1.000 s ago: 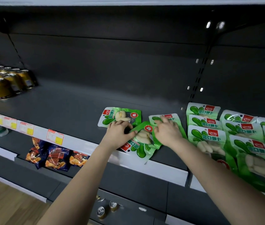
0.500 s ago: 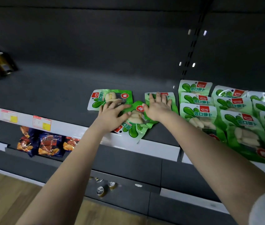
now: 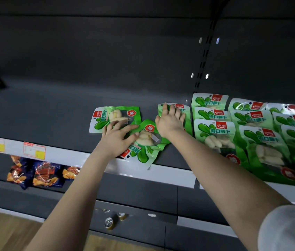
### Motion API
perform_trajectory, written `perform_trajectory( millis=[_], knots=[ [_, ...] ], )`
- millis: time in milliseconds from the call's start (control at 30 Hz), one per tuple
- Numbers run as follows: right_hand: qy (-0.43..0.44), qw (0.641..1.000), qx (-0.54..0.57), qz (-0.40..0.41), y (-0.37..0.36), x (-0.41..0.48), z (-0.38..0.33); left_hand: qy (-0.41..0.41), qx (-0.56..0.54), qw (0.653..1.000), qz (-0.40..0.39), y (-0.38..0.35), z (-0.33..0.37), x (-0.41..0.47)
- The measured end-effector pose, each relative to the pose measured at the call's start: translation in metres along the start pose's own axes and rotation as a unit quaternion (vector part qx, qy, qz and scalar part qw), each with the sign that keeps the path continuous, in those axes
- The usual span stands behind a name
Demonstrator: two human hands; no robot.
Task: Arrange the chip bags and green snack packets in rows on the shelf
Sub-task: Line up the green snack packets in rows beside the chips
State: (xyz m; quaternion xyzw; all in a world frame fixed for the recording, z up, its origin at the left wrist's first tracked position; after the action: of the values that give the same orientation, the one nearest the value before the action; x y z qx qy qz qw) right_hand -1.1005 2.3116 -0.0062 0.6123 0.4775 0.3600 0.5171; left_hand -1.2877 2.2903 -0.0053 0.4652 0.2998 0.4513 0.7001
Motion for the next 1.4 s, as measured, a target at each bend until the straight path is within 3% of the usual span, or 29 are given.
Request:
perform_trajectory(
  millis=[167,467,733,833,933,1100,1400],
  knots=[
    [0.02,0.995,0.056,0.082,0.009,-0.005,-0.001,-0.001,0.002,1.0,0.004,-0.001,-0.001,0.0],
    [0.035,0.989,0.063,0.127,0.015,-0.01,-0.005,-0.002,-0.001,1.0,0.025,0.002,0.0,0.0],
    [0.058,0.998,0.008,0.029,0.001,0.001,-0.008,-0.003,0.003,1.0,0.024,0.003,0.0,-0.001],
    [0.017,0.998,0.06,0.023,0.01,0.006,-0.001,-0.002,0.0,1.0,0.024,0.003,-0.001,0.0],
    [-0.039,0.999,0.008,0.011,0.011,0.008,0.012,-0.004,0.001,1.0,0.026,0.002,-0.002,0.001],
    [-0.046,0.999,0.019,-0.011,0.002,0.01,0.014,-0.003,-0.009,0.999,0.032,0.002,-0.003,0.002],
    [-0.012,0.99,0.066,0.126,0.019,-0.002,0.008,-0.002,-0.014,1.0,0.025,0.0,-0.004,0.003]
  ],
)
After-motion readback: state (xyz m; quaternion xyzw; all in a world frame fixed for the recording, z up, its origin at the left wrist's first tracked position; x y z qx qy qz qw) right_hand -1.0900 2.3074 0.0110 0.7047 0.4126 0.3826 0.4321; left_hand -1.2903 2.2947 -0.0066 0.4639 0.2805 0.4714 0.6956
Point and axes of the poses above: each hand's wrist, its own x-axis towards the middle knuckle, its own y-axis out of the back of the hand, z = x × y, the point moved 8 cm from there along x, towards the middle knuckle, and after that the axes turned 5 degrees about -z, right-handed, at the moved point
